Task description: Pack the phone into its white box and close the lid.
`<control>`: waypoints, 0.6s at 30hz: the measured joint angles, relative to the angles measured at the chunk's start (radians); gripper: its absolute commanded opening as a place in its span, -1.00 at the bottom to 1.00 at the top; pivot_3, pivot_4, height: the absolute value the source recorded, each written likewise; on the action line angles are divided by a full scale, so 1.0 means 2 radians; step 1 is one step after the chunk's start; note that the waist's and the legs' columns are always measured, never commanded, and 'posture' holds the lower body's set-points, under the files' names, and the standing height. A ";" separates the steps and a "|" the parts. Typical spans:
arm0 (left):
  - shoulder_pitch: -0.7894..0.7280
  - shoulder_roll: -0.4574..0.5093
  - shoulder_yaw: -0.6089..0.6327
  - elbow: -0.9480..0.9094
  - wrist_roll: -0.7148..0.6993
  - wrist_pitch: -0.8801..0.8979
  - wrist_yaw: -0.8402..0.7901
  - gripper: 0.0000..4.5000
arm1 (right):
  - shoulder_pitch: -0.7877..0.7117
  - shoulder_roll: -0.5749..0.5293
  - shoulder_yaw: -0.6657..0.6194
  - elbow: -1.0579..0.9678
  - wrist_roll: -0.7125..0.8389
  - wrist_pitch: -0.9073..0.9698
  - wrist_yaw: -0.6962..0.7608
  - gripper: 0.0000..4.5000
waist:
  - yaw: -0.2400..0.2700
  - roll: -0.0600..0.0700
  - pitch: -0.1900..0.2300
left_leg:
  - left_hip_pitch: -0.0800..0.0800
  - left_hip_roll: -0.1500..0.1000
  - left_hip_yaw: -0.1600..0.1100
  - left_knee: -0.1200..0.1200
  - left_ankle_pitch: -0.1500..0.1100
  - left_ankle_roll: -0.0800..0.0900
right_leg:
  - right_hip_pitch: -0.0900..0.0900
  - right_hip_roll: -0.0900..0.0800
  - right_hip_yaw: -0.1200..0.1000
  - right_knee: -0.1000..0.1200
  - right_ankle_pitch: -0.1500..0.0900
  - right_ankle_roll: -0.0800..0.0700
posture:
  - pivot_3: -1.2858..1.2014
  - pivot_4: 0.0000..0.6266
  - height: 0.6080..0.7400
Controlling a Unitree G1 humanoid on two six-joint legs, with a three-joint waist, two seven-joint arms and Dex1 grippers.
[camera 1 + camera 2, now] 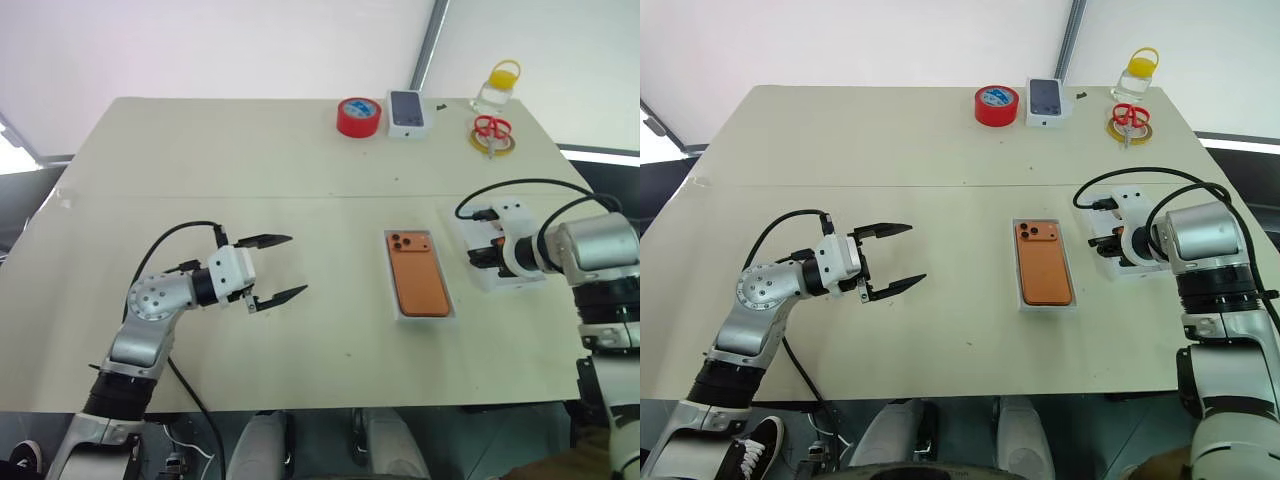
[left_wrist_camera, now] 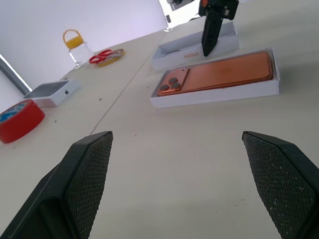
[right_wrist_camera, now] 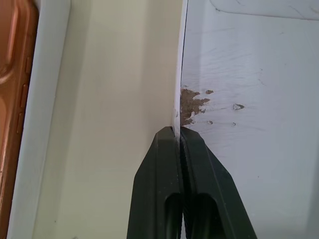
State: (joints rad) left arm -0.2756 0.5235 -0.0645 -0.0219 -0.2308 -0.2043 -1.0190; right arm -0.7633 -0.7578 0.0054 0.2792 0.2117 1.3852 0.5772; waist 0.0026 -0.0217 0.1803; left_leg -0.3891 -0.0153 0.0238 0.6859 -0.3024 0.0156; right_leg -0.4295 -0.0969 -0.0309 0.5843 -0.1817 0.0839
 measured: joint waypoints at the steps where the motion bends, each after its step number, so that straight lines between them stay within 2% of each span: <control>1: -0.001 0.000 0.000 0.000 0.000 0.000 0.001 0.95 | -0.003 0.004 -0.007 0.006 0.000 -0.006 -0.006 -0.99 | 0.000 0.000 0.000 | 0.000 0.000 0.000 0.000 0.000 0.000 | 0.000 0.000 0.000 0.000 0.000 0.000 | 0.03 -0.52 0.98; 3: -0.001 -0.002 0.000 0.002 0.000 0.002 0.005 0.95 | -0.011 0.016 -0.027 0.015 0.001 -0.021 -0.021 -0.99 | 0.000 0.002 0.001 | -0.001 0.000 0.000 0.000 0.000 0.000 | -0.001 0.000 0.000 0.000 0.000 0.001 | 0.03 -0.52 0.98; 8: -0.009 -0.013 0.000 0.012 0.000 0.016 0.020 0.95 | -0.056 0.097 -0.158 -0.010 0.063 -0.018 -0.036 -0.99 | -0.005 0.002 0.001 | -0.001 0.000 0.000 -0.001 0.000 0.000 | -0.002 0.000 0.000 0.002 0.001 0.002 | 0.03 -0.52 0.98; 13: -0.024 -0.020 0.000 0.019 -0.006 0.042 0.024 -0.11 | -0.057 0.206 -0.265 -0.146 0.168 0.071 -0.031 -1.00 | -0.006 0.002 0.001 | -0.001 0.000 -0.001 -0.001 0.000 0.000 | -0.002 0.000 0.000 0.005 0.001 0.002 | 0.03 -0.52 0.98; 16: -0.038 -0.033 0.000 0.029 -0.010 0.056 0.035 -0.83 | -0.034 0.263 -0.298 -0.216 0.232 0.106 -0.044 -1.00 | -0.005 0.002 0.001 | -0.001 0.000 -0.001 -0.001 0.000 0.000 | -0.002 0.000 0.000 0.005 0.001 0.002 | 0.03 -0.52 0.98; 17: -0.043 -0.036 0.000 0.031 -0.010 0.059 0.040 -0.98 | -0.017 0.279 -0.302 -0.231 0.257 0.111 -0.055 -1.00 | -0.005 0.002 0.001 | -0.001 0.000 -0.001 -0.001 0.000 0.000 | -0.002 0.000 0.000 0.005 0.001 0.002 | 0.03 -0.52 0.98; 18: -0.046 -0.039 0.000 0.031 -0.010 0.064 0.045 -0.98 | 0.006 0.293 -0.307 -0.239 0.294 0.111 -0.072 -1.00 | -0.005 0.002 0.001 | -0.001 0.000 -0.001 -0.001 0.000 0.000 | -0.002 0.000 0.000 0.005 0.001 0.002 | 0.03 -0.52 0.98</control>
State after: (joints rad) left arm -0.3682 0.4449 -0.0643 0.0393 -0.2514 -0.0767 -0.9291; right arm -0.7514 -0.1717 -0.6090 -0.1992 0.7989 1.6073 0.4325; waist -0.0075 -0.0183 0.1818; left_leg -0.3906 -0.0151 0.0216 0.6845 -0.3023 0.0155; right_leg -0.4338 -0.0970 -0.0316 0.5947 -0.1796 0.0879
